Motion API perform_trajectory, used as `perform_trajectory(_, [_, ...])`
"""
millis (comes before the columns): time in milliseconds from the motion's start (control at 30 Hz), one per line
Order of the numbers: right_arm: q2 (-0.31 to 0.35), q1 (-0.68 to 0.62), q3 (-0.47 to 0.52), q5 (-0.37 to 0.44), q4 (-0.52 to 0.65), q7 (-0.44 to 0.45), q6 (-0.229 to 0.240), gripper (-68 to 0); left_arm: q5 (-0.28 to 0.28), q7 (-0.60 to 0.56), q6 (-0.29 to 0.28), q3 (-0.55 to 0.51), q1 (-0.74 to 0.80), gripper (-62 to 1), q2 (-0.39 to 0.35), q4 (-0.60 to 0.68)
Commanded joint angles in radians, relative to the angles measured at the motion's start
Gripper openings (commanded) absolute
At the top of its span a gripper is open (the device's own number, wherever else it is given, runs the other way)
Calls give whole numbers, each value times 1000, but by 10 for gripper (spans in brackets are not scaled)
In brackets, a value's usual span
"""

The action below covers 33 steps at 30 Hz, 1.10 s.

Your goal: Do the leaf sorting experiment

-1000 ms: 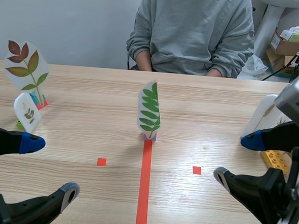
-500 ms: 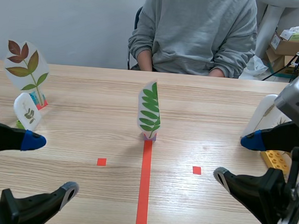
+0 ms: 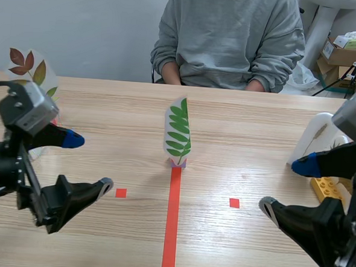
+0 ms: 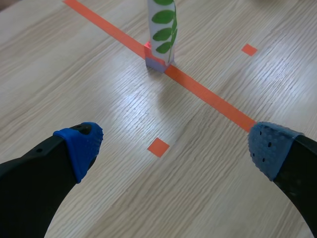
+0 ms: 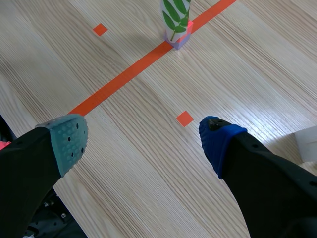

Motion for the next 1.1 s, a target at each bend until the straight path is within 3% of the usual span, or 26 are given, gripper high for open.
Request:
perform_trajectory(0, [8,12,16,8,3,10,8,-213,9,-33,-3,52,-66,14,3,-38])
perform_trajectory(233, [8,12,23,7,3,10,8,-213,57,-79,5,249,-345,14,82,-295])
perform_trajectory(533, [8,12,23,7,3,10,8,-213,114,-105,51,347,-542,14,230,-522])
perform_trajectory(833, [8,12,23,7,3,11,8,-213,178,-137,85,354,-574,14,327,-612])
perform_trajectory(1067, [8,12,23,8,3,10,8,-213,179,-138,107,354,-573,14,355,-619])
